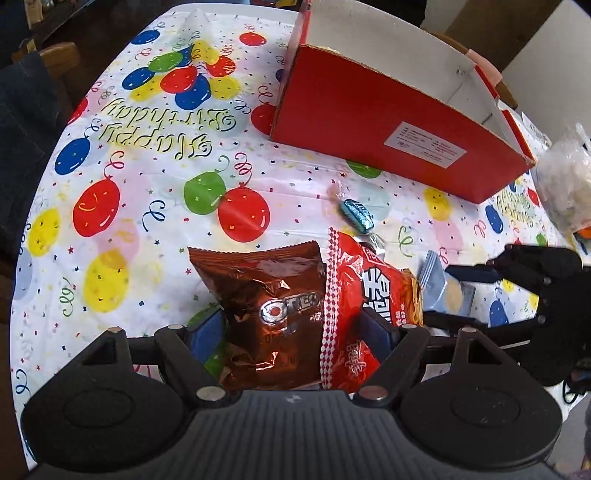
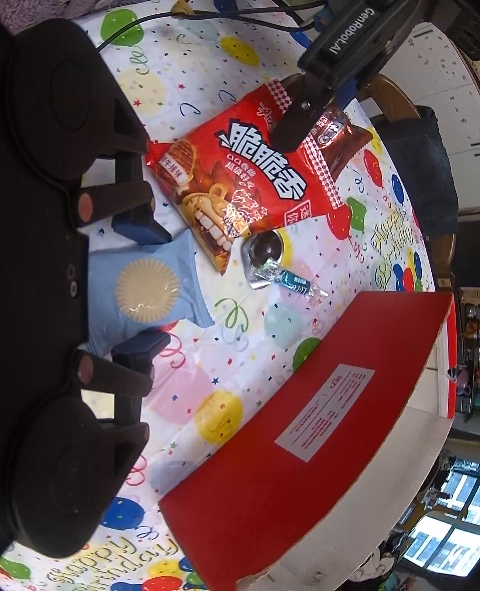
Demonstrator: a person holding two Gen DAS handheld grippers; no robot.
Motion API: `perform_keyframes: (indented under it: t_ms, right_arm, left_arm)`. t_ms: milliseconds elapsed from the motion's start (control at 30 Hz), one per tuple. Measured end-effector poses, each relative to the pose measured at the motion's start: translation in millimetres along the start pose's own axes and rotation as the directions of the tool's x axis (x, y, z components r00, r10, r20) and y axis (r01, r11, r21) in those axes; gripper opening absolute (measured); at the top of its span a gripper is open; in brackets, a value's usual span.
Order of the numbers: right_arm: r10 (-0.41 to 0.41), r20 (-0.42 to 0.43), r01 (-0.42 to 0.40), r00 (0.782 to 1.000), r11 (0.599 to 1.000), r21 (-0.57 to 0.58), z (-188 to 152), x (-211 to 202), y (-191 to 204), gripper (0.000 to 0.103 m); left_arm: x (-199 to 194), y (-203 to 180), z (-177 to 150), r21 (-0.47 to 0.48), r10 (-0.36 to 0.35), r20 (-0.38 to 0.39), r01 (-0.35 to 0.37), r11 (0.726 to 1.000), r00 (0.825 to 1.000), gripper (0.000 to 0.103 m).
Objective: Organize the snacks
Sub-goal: 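Grasp the copper foil bag with the left gripper while the right grasps the light blue cookie packet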
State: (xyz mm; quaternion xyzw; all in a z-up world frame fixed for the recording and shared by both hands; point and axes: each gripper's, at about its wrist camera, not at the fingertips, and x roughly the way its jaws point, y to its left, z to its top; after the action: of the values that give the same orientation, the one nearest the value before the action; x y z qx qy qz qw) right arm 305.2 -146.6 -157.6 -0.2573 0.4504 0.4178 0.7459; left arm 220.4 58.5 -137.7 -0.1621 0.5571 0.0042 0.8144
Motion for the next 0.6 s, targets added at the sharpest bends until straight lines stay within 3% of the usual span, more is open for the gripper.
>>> perform_keyframes:
  t_ms: [300,367,500,600]
  right_arm:
    - [-0.001,0.011,0.0,1.0,0.997,0.075,-8,-8,3,0.048]
    - [-0.003,0.013,0.002,1.0,0.996,0.094,-9,-9,4,0.048]
    - [-0.007,0.016,0.005,1.0,0.991,0.132,-13,-13,8,0.048]
    - [-0.013,0.024,0.008,1.0,0.986,0.164,-16,-18,10,0.048]
  left_arm:
    - [-9,37,-1,-0.193,-0.075,0.021,0.077,0.978,0.997,0.078]
    - [-7,42,-2,-0.227,-0.112,0.024,0.114,0.967,0.993,0.067]
    - [-4,46,-4,-0.27,-0.154,0.029,0.156,0.95,0.988,0.059]
    - [-5,54,-6,-0.303,-0.186,0.046,0.191,0.934,0.982,0.047]
